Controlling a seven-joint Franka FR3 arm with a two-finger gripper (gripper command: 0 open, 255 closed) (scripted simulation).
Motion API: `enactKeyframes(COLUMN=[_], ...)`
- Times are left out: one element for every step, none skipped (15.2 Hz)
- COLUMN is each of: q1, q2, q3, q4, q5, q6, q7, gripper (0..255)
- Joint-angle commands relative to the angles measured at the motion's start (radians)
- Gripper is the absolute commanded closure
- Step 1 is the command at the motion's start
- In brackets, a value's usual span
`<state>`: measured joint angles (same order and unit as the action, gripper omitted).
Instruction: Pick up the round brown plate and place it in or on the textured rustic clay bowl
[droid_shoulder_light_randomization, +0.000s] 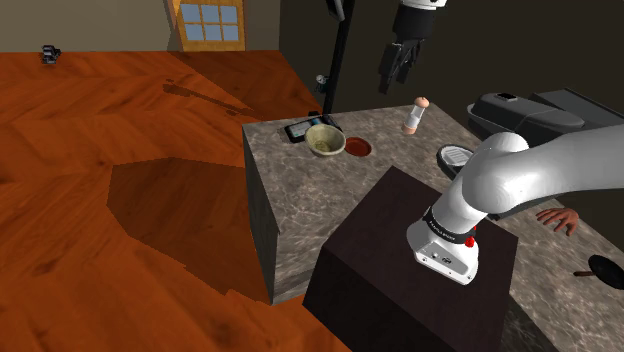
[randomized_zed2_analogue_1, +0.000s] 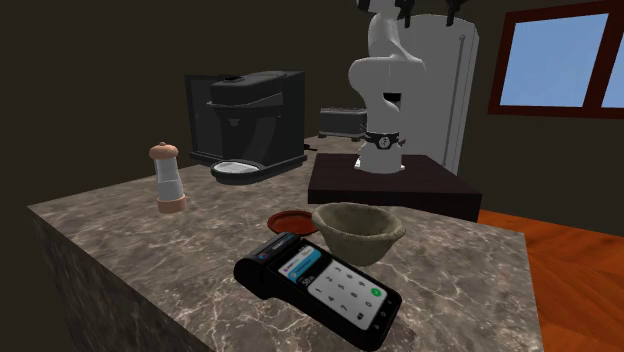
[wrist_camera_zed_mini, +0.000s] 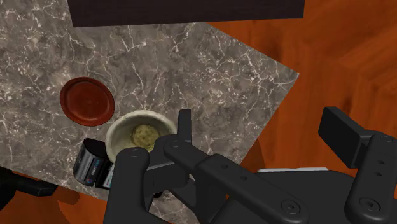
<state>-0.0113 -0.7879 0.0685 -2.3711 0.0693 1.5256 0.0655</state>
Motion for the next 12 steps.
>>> enactKeyframes(q1=[0.0,-0.006,-0.012,-0.018,-0.024,-0.03,-0.036,-0.042,-0.047,-0.052,-0.057,-0.061], q2=[0.0,0.003,0.009,0.016,0.025,0.036,0.049,0.064,0.081,0.1,0.121,0.144], q3=[0.0,-0.026,-0.052,-0.078,-0.104,-0.13,-0.157,-0.183,-0.209,-0.235,-0.261,-0.286], q4=[0.0,-0.016,-0.031,-0.044,-0.056,-0.067,-0.076,-0.083,-0.089,-0.094,-0.096,-0.098], q5=[0.0,-0.008,-0.016,-0.024,-0.031,-0.039,-0.046,-0.052,-0.058,-0.062,-0.066,-0.069], q6=[0.0,0.018,0.037,0.056,0.076,0.095,0.115,0.135,0.155,0.175,0.195,0.215], q7=[0.0,-0.028,-0.057,-0.085,-0.113,-0.142,-0.17,-0.199,-0.228,-0.257,-0.287,-0.317], gripper=[0,0,0,0,0,0,0,0,0,0,0,0])
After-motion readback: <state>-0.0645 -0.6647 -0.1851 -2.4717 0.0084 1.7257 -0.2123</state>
